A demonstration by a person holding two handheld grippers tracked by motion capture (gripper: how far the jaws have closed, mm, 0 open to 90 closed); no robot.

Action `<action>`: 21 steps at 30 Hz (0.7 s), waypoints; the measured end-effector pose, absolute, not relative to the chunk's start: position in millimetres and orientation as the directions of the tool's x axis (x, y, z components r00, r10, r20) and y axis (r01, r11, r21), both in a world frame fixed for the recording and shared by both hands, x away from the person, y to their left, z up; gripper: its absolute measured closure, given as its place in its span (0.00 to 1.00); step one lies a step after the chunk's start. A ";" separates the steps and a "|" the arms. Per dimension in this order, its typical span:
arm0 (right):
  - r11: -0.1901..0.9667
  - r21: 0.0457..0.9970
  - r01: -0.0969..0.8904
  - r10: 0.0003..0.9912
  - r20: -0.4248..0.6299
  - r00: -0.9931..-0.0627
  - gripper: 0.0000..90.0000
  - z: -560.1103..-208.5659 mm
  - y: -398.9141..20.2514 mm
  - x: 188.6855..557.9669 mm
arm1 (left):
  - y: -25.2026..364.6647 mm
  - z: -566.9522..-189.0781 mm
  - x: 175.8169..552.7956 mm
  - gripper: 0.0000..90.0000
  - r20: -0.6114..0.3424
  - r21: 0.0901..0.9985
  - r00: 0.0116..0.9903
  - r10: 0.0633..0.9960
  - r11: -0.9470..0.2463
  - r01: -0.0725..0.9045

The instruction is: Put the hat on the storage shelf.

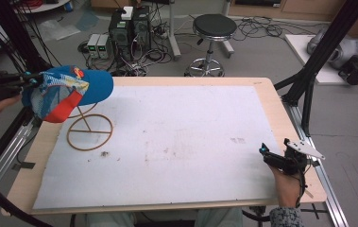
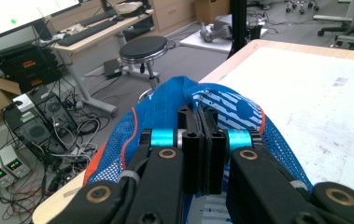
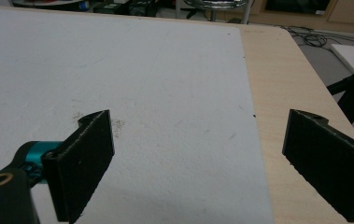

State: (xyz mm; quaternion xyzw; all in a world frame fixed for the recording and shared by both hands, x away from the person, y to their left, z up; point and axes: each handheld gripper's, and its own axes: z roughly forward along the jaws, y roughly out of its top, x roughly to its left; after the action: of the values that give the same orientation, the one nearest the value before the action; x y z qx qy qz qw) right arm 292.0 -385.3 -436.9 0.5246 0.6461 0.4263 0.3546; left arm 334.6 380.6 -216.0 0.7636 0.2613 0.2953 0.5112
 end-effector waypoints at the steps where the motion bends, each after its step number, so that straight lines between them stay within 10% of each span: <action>1: 0.086 0.923 0.376 0.980 -0.010 -0.198 0.09 -436.8 -385.2 292.0 | 380.6 -216.0 334.6 0.98 0.184 0.935 0.689 0.701 -0.341 0.097; 21: 0.082 0.923 0.376 0.980 -0.006 -0.198 0.09 -437.0 -386.8 291.7 | 362.4 -242.7 346.2 0.92 0.148 0.959 0.689 0.710 -0.274 0.075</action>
State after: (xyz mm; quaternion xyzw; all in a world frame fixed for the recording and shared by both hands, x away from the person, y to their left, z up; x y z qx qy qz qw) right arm 291.7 -386.8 -437.0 0.5257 0.6450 0.4275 0.3533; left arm 346.2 362.4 -242.7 0.7423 0.2645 0.2929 0.5415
